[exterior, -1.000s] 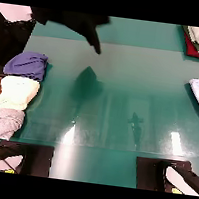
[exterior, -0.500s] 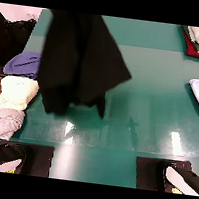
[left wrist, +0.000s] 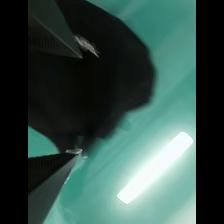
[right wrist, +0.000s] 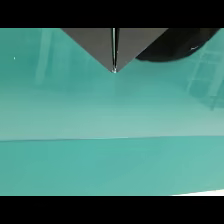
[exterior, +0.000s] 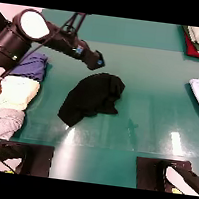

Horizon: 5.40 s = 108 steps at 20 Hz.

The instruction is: Fold the shirts.

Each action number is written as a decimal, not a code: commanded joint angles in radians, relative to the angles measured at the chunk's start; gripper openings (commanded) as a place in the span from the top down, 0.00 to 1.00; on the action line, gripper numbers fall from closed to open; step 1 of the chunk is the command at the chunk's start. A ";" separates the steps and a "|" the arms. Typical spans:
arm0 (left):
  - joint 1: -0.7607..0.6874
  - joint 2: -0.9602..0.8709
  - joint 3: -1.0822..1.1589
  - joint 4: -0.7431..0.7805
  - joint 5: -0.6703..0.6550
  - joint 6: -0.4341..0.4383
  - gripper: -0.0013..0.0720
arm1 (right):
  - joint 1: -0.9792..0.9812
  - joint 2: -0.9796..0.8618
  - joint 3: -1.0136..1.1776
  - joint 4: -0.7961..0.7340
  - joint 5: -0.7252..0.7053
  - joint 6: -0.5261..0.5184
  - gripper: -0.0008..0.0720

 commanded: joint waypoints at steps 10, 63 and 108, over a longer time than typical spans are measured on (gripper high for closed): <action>0.314 0.184 -0.748 0.013 -0.116 0.000 0.17 | 0.002 -0.056 0.001 0.002 0.084 0.000 0.97; 0.314 0.474 -0.028 0.234 -0.147 -0.093 0.95 | 0.370 0.258 -0.792 0.124 -0.473 -0.074 0.97; 0.314 0.217 -0.417 0.309 0.055 -0.121 0.94 | 0.085 -0.551 -0.096 -0.105 -0.106 -0.014 0.27</action>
